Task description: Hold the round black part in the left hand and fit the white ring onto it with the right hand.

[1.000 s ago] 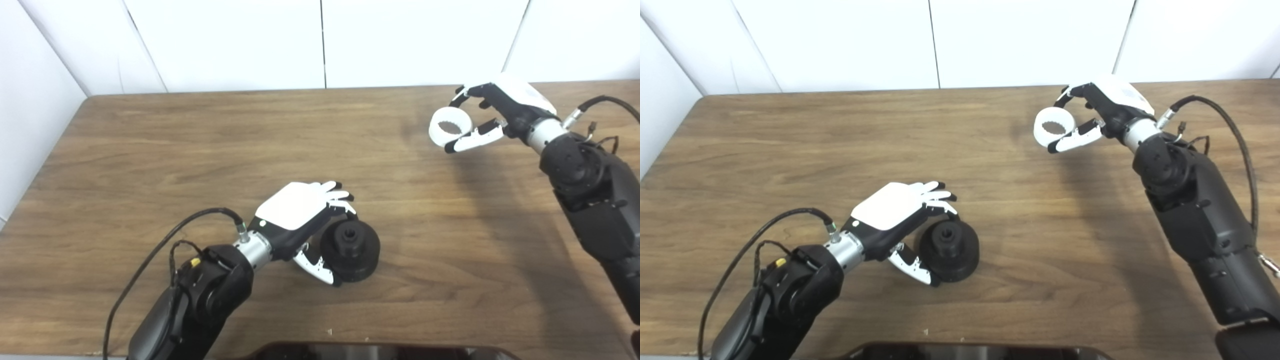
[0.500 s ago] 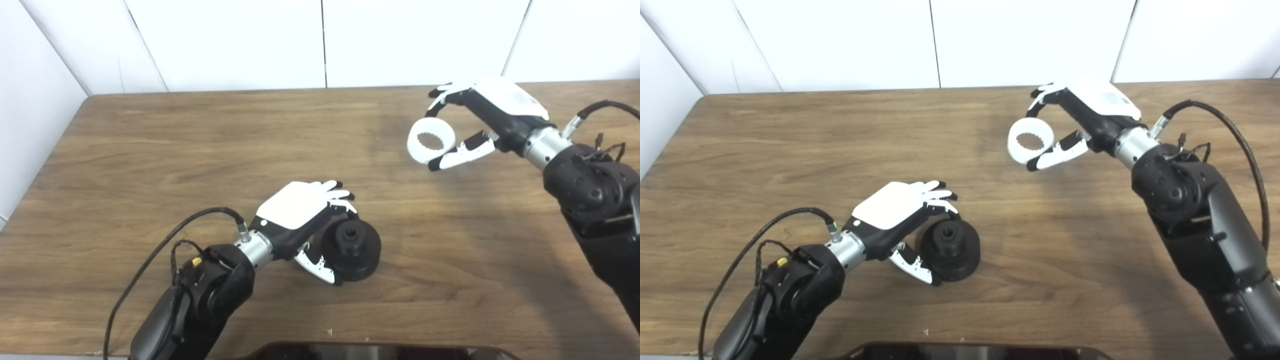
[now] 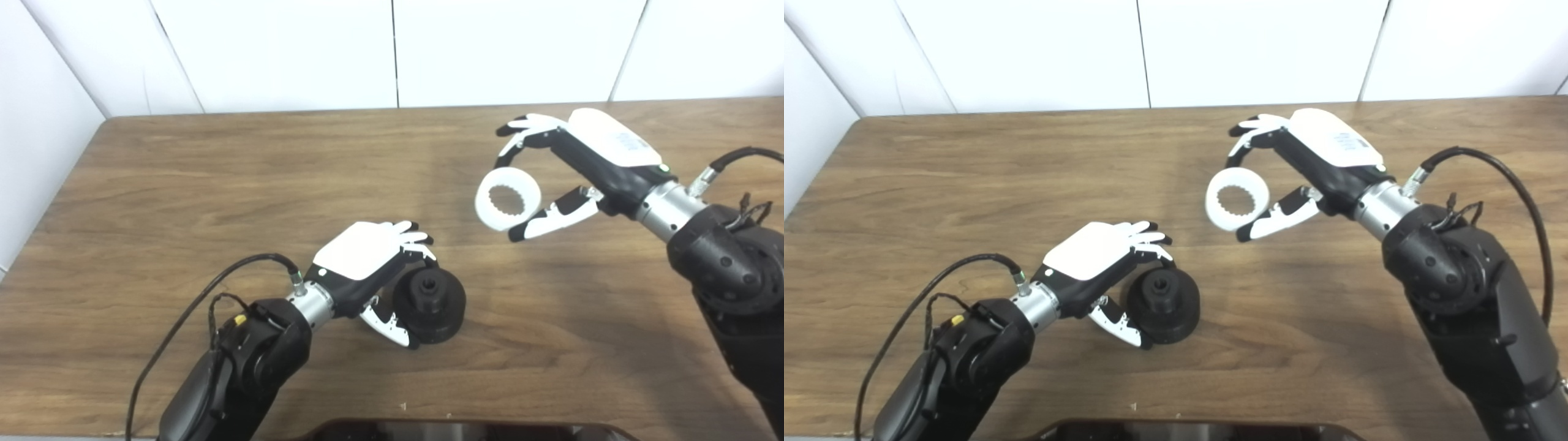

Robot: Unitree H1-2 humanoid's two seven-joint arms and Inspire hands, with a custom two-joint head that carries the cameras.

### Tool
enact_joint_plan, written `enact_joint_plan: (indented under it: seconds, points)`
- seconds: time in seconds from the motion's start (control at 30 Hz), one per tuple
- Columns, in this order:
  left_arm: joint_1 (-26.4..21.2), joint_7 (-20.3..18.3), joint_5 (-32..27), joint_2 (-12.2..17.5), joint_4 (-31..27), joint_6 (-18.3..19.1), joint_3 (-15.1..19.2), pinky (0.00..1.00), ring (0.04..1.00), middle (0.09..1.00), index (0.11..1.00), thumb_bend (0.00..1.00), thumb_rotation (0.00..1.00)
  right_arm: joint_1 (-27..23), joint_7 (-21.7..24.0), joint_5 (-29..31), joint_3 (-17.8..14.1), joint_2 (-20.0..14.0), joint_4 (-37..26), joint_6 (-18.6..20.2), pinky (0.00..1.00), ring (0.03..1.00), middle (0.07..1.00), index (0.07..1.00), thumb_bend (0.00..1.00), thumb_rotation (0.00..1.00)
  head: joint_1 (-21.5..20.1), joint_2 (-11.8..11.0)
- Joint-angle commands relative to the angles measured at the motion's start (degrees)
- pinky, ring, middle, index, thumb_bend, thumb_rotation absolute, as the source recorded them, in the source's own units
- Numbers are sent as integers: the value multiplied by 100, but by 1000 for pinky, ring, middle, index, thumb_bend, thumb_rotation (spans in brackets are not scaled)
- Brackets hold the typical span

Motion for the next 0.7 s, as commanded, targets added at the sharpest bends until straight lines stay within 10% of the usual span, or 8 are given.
enact_joint_plan:
  seconds: [0.0,0.67]
  points:
    - [-98,-56,142,49,26,5,21,941,972,912,658,777,291,-166,50,9,-84,-2,-328,51,802,925,860,609,764,254,12,27]
    - [-140,-51,116,43,27,-18,32,944,968,908,655,781,272,-117,510,25,247,471,-553,176,799,932,862,609,762,278,27,31]
